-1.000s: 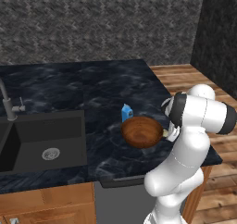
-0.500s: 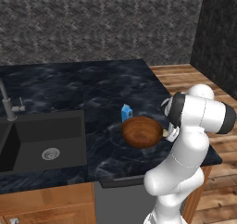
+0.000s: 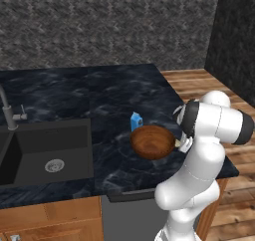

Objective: Gather the eggs and milk located in the vicinity of the sink area and place them right next to the bowl.

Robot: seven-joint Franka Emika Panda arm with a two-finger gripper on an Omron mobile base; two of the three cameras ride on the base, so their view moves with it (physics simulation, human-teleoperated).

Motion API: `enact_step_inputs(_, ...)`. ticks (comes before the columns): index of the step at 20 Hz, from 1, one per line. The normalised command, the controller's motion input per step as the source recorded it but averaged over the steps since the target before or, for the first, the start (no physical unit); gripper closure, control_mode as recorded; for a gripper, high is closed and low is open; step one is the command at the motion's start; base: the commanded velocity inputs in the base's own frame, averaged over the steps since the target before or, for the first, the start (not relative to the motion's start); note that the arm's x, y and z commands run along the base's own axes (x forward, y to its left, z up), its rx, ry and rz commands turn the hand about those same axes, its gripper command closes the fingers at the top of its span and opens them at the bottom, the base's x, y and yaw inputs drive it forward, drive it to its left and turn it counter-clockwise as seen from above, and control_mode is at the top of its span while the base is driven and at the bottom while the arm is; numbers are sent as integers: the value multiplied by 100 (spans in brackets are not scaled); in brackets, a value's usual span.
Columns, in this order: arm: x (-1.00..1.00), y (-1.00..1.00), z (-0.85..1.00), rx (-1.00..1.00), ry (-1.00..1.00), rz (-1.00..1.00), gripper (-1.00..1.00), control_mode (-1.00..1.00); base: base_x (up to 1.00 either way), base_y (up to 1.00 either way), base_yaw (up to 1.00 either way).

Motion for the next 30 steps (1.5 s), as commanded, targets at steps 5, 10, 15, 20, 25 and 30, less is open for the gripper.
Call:
enact_step_inputs(5, -7, -23, 3, 0, 0, 0, -100, -100, 0, 0, 0)
enact_step_inputs(10, -18, -39, 23, 0, -3, 0, -100, -100, 0, 0, 0)
enact_step_inputs(15, -24, -12, 64, 0, -19, 0, -100, -100, 0, 0, 0)
enact_step_inputs(20, -40, 0, 99, 0, -43, 0, -100, -100, 0, 0, 0)
enact_step_inputs(25, -55, 0, 100, 0, -48, 0, -100, -100, 0, 0, 0)
enact_step_inputs(30, -57, 0, 97, 0, -45, 0, -100, -100, 0, 0, 0)
